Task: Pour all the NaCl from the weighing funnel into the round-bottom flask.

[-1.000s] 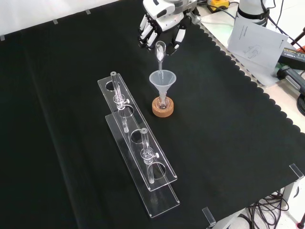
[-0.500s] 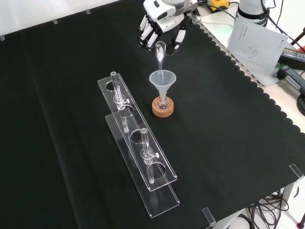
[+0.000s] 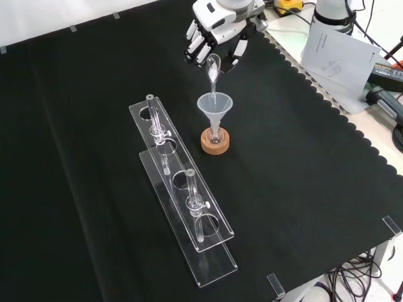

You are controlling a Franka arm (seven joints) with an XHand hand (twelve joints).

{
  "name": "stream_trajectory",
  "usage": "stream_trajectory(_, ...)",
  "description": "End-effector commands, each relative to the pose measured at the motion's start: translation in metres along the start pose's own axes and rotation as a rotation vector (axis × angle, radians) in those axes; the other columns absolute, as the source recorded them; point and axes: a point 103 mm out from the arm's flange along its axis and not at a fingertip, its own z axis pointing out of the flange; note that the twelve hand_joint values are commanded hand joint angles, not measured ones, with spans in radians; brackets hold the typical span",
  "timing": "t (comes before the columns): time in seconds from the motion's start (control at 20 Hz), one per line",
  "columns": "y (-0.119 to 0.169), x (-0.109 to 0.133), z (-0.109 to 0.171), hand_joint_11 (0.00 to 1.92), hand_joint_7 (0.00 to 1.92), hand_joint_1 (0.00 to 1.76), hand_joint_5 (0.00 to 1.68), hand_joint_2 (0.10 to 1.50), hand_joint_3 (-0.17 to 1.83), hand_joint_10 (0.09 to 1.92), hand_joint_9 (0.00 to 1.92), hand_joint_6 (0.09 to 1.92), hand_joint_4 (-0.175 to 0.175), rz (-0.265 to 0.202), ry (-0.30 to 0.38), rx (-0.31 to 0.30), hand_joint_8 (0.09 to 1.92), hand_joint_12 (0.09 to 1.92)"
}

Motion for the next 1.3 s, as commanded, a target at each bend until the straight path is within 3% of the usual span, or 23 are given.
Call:
stream_trajectory(0.05, -0.001, 0.002, -0.003, 0.98, 0.66, 1.07, 1.13, 0.76, 0.58, 0.26, 1.12, 0.89, 0.175, -0.008, -0.030, 0.000, 0.69, 0.94)
stream_trajectory(1.3, 0.001, 0.003, -0.014, 0.98, 0.66, 1.08, 1.14, 0.76, 0.58, 0.25, 1.12, 0.88, 0.175, -0.005, -0.141, 0.034, 0.69, 0.94)
